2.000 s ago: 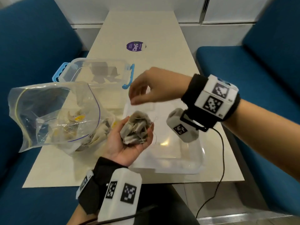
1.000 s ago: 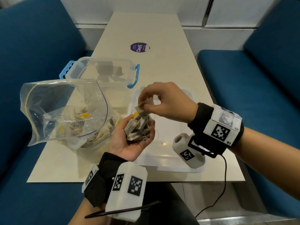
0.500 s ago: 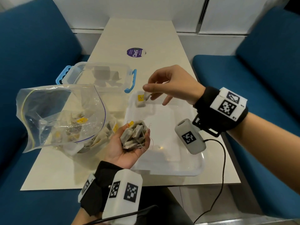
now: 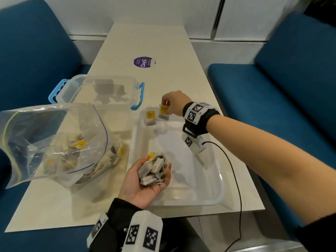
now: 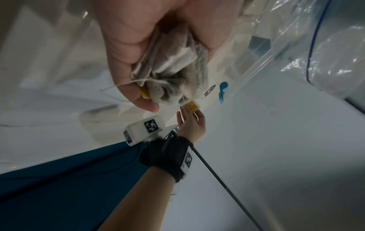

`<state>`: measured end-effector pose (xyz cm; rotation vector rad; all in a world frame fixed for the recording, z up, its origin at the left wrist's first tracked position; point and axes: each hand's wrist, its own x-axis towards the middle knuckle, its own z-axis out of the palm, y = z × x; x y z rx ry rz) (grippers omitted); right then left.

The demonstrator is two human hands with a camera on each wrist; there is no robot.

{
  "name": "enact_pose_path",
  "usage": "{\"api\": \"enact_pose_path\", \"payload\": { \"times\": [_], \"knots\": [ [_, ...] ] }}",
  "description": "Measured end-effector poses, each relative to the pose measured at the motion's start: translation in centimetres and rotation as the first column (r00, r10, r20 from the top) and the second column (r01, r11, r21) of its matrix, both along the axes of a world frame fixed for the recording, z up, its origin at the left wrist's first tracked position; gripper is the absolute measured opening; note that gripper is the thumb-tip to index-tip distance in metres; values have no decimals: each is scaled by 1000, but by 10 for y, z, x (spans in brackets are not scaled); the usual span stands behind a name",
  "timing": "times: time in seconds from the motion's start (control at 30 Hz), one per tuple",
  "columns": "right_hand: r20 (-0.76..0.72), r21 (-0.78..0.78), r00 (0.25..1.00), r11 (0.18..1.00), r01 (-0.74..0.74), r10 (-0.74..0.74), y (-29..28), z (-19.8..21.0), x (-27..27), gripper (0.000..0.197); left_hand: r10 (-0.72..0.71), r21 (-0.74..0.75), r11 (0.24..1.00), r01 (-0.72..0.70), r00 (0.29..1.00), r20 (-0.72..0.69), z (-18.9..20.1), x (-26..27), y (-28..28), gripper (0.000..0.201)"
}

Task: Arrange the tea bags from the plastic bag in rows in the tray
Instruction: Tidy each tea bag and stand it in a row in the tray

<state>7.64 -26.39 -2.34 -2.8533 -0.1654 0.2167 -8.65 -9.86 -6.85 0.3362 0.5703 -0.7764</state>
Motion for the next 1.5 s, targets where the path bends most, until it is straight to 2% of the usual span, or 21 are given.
{"api": "enact_pose_path", "payload": {
  "times": [0.13, 0.23, 0.3, 0.4, 0.43, 0.53, 0.63, 0.73, 0.97, 1.03, 1.1, 1.17, 1.3, 1.5],
  "knots": [
    [-52, 205, 992, 970, 127, -119, -4, -23, 7, 22, -44, -82, 996, 45, 999, 14, -4, -1, 1, 52],
    [-115, 320, 975, 922, 218, -191, -3, -39, 10, 26, -25, -29, 999, 25, 999, -23, -2, -3, -2, 32],
    [-131, 355, 972, 906, 232, -197, 0, -47, 10, 27, -21, 8, 1000, 21, 999, -40, -3, -3, -3, 29],
    [-82, 356, 973, 906, 229, -214, 5, -54, 11, 26, -25, -36, 999, 24, 999, -25, -4, -5, -2, 53],
    [-70, 356, 973, 906, 230, -220, 8, -55, 11, 24, -29, -32, 999, 28, 999, -25, -3, -5, -2, 53],
    [-30, 326, 979, 924, 199, -201, 12, -59, 11, 18, -14, 16, 1000, 15, 998, -54, 2, -6, -4, 29],
    [21, 256, 985, 954, 159, -170, 14, -63, 12, 20, -11, 22, 1000, 12, 998, -61, 3, -6, -4, 28],
    [54, 189, 988, 973, 133, -146, 13, -62, 11, 13, -13, 26, 1000, 15, 998, -62, 2, -6, -4, 28],
    [88, -11, 995, 998, 55, -53, 16, -55, 6, 28, -34, 34, 999, 36, 997, -65, 3, -5, -5, 30],
    [79, 38, 994, 997, 67, -70, 18, -54, 5, 32, -34, 38, 999, 37, 997, -67, 3, -5, -5, 30],
    [35, 149, 990, 981, 127, -133, 19, -54, 6, 24, -31, 42, 999, 33, 997, -68, 4, -5, -5, 30],
    [-1, 245, 979, 949, 197, -203, 19, -57, 9, 16, -30, 45, 998, 33, 997, -66, 6, -5, -5, 29],
    [-12, 399, 960, 879, 262, -280, 18, -63, 12, 18, -32, 44, 998, 35, 998, -60, 6, -5, -4, 28],
    [-82, 235, 938, 908, 346, -336, 11, -65, 13, 11, -41, 49, 998, 44, 998, -56, 7, -4, -5, 28]
  ]
}}
